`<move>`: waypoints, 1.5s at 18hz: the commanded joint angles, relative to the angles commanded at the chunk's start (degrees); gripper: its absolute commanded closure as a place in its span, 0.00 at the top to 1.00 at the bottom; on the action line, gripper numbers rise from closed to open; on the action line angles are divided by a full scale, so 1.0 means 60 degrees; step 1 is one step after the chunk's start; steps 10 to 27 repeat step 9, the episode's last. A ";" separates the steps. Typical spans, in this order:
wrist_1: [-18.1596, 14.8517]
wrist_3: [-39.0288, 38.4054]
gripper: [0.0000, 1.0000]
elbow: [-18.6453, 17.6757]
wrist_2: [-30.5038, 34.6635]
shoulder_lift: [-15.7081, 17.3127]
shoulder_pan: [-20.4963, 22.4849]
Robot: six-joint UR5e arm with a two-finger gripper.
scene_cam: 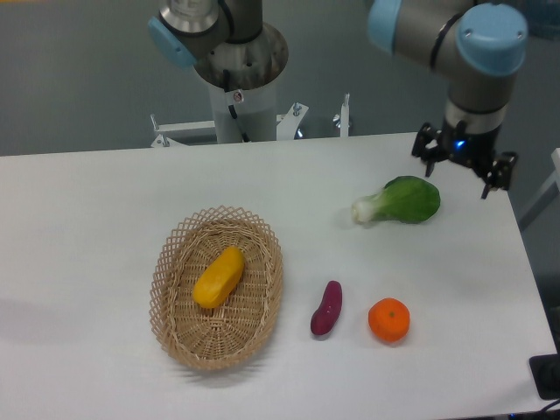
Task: Place the mango in the basket
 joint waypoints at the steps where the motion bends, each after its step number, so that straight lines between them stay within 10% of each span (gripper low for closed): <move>1: 0.0000 0.0000 1.00 0.0000 -0.0015 0.0000 0.0102; 27: 0.0029 0.0000 1.00 -0.0015 -0.0103 0.0015 0.0235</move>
